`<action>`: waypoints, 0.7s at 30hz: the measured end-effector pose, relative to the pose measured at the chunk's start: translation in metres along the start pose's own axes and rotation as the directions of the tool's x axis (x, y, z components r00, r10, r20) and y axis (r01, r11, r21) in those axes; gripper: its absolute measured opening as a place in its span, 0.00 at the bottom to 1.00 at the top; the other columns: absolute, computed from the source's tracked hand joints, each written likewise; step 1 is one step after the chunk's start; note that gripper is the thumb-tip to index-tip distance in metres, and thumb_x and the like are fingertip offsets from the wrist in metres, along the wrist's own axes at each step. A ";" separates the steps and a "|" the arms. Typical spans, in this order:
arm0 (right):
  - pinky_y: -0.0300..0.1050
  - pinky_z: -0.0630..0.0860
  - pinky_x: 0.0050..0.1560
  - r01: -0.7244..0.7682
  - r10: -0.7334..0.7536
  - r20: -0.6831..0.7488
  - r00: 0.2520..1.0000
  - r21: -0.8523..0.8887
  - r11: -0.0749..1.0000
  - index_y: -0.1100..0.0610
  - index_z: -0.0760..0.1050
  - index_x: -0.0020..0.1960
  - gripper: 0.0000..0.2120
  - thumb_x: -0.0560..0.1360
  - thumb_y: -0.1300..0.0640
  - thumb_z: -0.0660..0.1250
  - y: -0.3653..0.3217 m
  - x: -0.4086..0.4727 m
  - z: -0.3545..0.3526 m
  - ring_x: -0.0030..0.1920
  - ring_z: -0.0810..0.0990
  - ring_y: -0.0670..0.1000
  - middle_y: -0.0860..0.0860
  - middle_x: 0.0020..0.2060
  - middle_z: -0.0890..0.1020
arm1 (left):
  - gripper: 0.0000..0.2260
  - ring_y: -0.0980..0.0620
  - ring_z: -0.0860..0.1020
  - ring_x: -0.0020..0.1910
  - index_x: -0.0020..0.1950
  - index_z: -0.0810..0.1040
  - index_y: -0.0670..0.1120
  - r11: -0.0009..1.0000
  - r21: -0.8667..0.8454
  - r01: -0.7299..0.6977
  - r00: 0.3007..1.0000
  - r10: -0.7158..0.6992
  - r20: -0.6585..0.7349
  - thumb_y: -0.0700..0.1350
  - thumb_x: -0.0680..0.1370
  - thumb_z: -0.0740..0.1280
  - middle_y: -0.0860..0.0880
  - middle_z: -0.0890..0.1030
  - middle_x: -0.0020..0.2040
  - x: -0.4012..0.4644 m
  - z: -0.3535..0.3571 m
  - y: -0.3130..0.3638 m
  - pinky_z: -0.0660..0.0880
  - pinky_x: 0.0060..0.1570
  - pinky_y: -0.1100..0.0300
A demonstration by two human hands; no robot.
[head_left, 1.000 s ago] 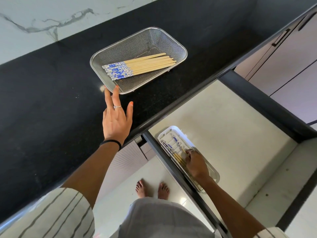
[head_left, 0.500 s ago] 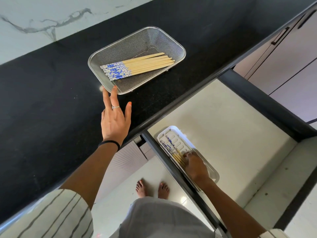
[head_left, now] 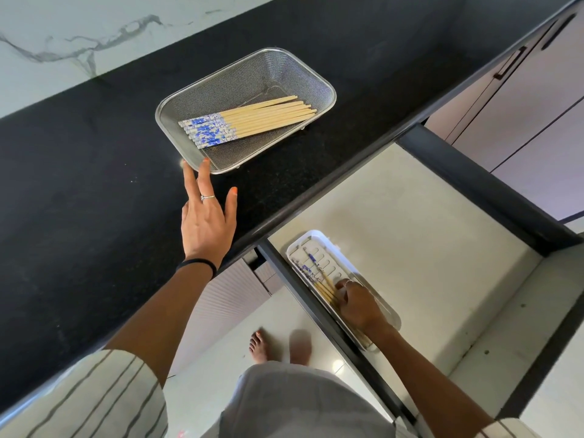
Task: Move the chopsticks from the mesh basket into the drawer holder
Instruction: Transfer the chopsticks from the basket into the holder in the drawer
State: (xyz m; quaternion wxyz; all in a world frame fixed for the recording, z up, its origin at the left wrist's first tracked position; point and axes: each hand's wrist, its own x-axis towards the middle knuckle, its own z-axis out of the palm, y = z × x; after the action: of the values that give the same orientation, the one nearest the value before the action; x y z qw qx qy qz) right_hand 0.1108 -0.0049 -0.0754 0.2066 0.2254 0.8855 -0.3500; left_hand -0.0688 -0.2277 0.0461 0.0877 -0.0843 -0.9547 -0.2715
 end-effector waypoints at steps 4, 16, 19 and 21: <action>0.49 0.78 0.55 -0.019 0.017 0.046 0.999 0.040 0.999 0.60 0.77 0.56 0.11 0.75 0.64 0.63 0.000 0.004 -0.002 0.51 0.80 0.55 0.55 0.49 0.83 | 0.28 0.33 0.77 0.57 0.79 0.52 0.50 1.000 0.004 0.002 1.000 -0.002 -0.001 0.56 0.82 0.57 0.43 0.51 0.80 0.000 0.001 -0.001 0.75 0.59 0.40; 0.49 0.78 0.49 -0.021 0.020 0.021 1.000 0.035 0.999 0.58 0.76 0.52 0.08 0.75 0.63 0.62 -0.006 0.004 0.003 0.46 0.80 0.53 0.53 0.45 0.82 | 0.28 0.32 0.77 0.57 0.79 0.51 0.50 1.000 -0.003 0.003 1.000 -0.003 0.005 0.56 0.82 0.57 0.43 0.51 0.80 0.001 0.001 -0.001 0.75 0.58 0.39; 0.52 0.78 0.51 -0.021 0.022 -0.006 1.000 0.042 0.999 0.57 0.76 0.52 0.08 0.74 0.61 0.62 -0.008 0.003 0.005 0.48 0.80 0.54 0.53 0.46 0.82 | 0.28 0.32 0.77 0.57 0.79 0.51 0.50 1.000 -0.004 -0.001 1.000 0.001 0.005 0.55 0.82 0.57 0.43 0.51 0.80 0.001 0.001 -0.001 0.74 0.59 0.39; 0.50 0.78 0.50 -0.001 0.001 -0.010 1.000 0.020 1.000 0.56 0.76 0.53 0.08 0.75 0.60 0.62 -0.008 0.002 0.005 0.49 0.80 0.54 0.53 0.48 0.82 | 0.28 0.32 0.77 0.56 0.79 0.51 0.50 1.000 -0.003 0.000 1.000 0.000 0.006 0.55 0.82 0.57 0.43 0.51 0.80 0.001 0.001 -0.001 0.75 0.58 0.39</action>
State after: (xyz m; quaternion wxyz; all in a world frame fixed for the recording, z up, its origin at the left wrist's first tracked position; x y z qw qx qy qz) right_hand 0.1058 -0.0127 -0.0758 0.2002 0.2296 0.8829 -0.3574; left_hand -0.0702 -0.2281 0.0451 0.0847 -0.0852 -0.9546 -0.2727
